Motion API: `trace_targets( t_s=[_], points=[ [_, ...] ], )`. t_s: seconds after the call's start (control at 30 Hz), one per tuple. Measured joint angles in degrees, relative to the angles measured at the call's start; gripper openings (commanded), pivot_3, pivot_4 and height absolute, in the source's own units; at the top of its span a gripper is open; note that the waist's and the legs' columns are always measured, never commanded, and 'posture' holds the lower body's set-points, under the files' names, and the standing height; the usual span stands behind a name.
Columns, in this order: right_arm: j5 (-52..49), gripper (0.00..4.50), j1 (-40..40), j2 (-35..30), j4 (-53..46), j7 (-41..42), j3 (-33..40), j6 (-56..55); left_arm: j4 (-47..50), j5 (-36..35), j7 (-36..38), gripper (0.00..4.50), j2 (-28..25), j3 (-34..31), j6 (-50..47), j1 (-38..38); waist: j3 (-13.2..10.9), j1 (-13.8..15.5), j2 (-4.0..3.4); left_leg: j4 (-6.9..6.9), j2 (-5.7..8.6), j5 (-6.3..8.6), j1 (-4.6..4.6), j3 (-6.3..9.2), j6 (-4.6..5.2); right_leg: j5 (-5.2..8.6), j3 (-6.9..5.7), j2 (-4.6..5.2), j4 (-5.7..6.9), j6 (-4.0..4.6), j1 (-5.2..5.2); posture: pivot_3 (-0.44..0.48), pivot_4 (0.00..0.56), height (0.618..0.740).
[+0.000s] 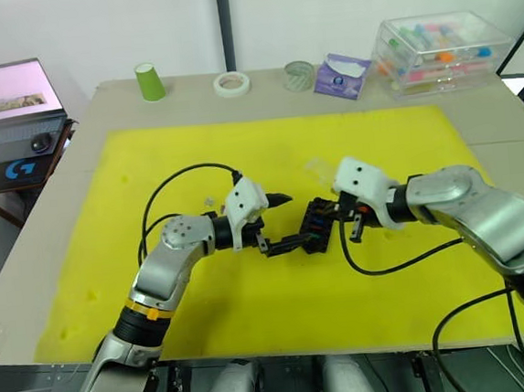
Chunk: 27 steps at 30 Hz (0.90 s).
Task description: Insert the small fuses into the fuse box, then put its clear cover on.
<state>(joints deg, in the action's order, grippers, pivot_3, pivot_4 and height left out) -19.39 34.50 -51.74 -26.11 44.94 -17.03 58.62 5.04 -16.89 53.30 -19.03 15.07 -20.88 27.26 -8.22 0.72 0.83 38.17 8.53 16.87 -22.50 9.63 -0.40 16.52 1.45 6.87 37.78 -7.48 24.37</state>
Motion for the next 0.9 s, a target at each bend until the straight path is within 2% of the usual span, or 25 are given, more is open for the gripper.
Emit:
trace_targets(
  t_s=[0.6, 0.7, 0.77, 0.9],
  points=[
    [1.44, 0.00, 0.02, 1.00, 1.70, 1.51, -0.09, -1.70, 0.18, 0.00, -0.90, 4.46, -0.01, 0.00, -0.11, -0.12, 0.00, -0.04, 0.00, 0.01, 0.00, 0.00, 0.01, 0.00, 0.00, 0.00, 0.00, -0.01, 0.01, 0.00, 0.00, 0.000, 0.150, 0.740],
    [1.89, 0.63, 0.01, 1.08, 1.89, 1.62, -0.12, -1.98, 0.19, -0.01, -0.97, 4.50, -0.01, 0.00, -0.14, -0.12, 0.00, -0.03, 0.00, 0.01, 0.00, 0.00, 0.01, 0.00, 0.00, 0.00, 0.00, -0.01, 0.01, 0.00, 0.00, 0.000, 0.150, 0.740],
    [2.06, 1.21, 0.01, 1.24, 2.53, 1.66, -0.29, -2.05, 0.19, -0.01, -0.97, 4.50, -0.01, 0.00, -0.14, -0.11, 0.00, -0.02, 0.00, 0.01, 0.00, 0.00, 0.01, 0.00, 0.00, 0.00, 0.00, -0.01, 0.01, 0.00, 0.00, 0.000, 0.150, 0.740],
    [2.30, 1.21, 0.01, 1.32, 2.75, 1.79, -0.32, -2.22, 0.19, 0.00, -0.97, 4.50, -0.01, 0.00, -0.14, -0.11, 0.00, -0.01, 0.00, 0.01, 0.00, 0.00, 0.01, 0.00, 0.00, 0.00, 0.00, 0.00, 0.01, 0.00, 0.00, 0.000, 0.150, 0.740]
  ],
)
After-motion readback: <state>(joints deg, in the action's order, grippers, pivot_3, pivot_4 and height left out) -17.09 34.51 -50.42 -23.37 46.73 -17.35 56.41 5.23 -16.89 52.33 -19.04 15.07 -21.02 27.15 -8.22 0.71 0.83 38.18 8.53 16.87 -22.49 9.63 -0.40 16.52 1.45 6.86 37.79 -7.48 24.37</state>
